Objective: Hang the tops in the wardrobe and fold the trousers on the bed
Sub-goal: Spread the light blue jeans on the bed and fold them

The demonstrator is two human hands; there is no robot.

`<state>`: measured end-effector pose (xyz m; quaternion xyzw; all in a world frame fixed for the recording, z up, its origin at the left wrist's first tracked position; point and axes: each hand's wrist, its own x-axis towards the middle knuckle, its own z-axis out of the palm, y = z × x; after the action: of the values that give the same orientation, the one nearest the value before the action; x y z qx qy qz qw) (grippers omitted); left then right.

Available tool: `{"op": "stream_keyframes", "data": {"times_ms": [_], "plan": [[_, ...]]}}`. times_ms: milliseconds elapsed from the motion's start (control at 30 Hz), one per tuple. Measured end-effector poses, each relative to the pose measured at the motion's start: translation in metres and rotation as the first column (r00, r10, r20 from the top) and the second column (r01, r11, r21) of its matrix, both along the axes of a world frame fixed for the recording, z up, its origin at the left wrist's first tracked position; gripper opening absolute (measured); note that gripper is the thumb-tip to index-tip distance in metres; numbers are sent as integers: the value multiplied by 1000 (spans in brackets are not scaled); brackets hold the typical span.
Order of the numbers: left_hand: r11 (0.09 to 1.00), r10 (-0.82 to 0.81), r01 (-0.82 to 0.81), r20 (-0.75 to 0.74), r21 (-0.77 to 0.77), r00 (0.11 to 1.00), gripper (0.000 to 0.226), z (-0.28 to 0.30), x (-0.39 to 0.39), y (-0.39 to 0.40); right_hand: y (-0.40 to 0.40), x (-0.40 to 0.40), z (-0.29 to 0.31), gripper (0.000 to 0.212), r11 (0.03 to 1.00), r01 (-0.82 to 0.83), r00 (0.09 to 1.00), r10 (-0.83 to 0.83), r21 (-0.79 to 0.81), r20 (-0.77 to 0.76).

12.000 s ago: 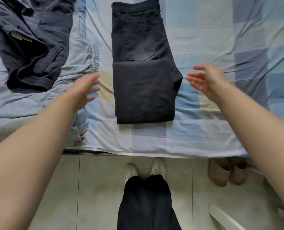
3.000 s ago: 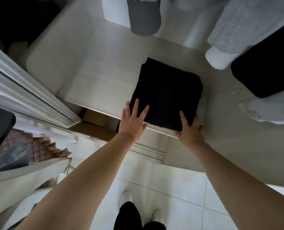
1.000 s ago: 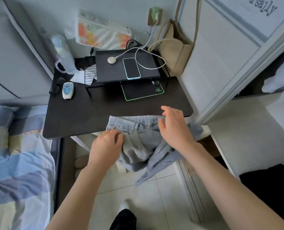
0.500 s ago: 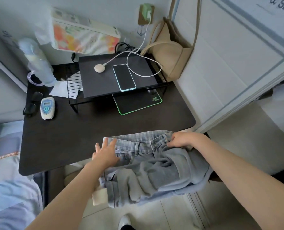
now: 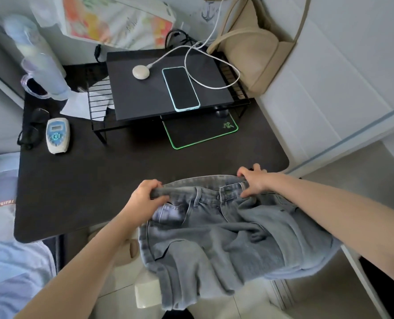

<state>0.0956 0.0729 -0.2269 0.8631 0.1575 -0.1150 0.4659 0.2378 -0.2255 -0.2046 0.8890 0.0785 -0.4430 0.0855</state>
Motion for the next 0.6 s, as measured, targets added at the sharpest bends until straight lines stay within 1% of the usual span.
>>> {"op": "stream_keyframes", "data": {"times_ms": [33, 67, 100, 133, 200, 267, 300, 333, 367, 400, 467, 500, 533, 567, 600], "plan": [[990, 46, -48, -22, -136, 999, 23, 10, -1, 2, 0, -2, -2, 67, 998, -63, 998, 64, -28, 11], [955, 99, -108, -46, -278, 994, 21, 21, -3, 6, 3, -5, -1, 62, 989, -135, 991, 136, -55, 17], [893, 159, -174, -70, -416, 985, 17, 31, -5, 9, 4, -6, 0, 57, 980, -193, 980, 195, -54, 30], [818, 219, -237, -97, -525, 971, 14, 42, -6, 12, 5, -6, 5, 53, 974, -225, 973, 225, -14, 52], [689, 335, -345, -142, -638, 932, 14, 58, -7, 19, 8, -7, 19, 42, 959, -222, 973, 206, 175, 106], [618, 433, -417, -154, -667, 888, 14, 72, -9, 25, 9, -10, 38, 30, 911, -150, 985, 103, 385, 139], [606, 473, -442, -147, -661, 869, 15, 80, -10, 28, 7, -13, 49, 32, 881, -134, 985, 69, 454, 157], [613, 499, -459, -135, -644, 856, 16, 83, -10, 32, 5, -17, 60, 38, 869, -131, 986, 65, 478, 152], [624, 515, -471, -125, -623, 848, 17, 88, -10, 35, 0, -19, 67, 45, 873, -147, 986, 94, 464, 135], [646, 523, -477, -110, -596, 845, 18, 91, -11, 39, -7, -20, 73, 50, 894, -203, 978, 166, 399, 125], [685, 537, -488, -77, -541, 840, 17, 102, -17, 38, -28, -26, 85, 51, 908, -363, 930, 339, 210, 142], [700, 550, -498, -59, -512, 833, 16, 104, -18, 39, -38, -24, 86, 49, 904, -399, 913, 376, 151, 158], [721, 558, -505, -35, -475, 829, 16, 107, -19, 40, -48, -25, 92, 46, 913, -382, 917, 355, 143, 182], [741, 556, -503, -14, -445, 831, 17, 113, -23, 38, -56, -31, 100, 41, 923, -338, 929, 297, 182, 219], [765, 546, -494, 10, -413, 838, 17, 117, -27, 36, -61, -39, 112, 34, 929, -234, 958, 169, 288, 233]]}}
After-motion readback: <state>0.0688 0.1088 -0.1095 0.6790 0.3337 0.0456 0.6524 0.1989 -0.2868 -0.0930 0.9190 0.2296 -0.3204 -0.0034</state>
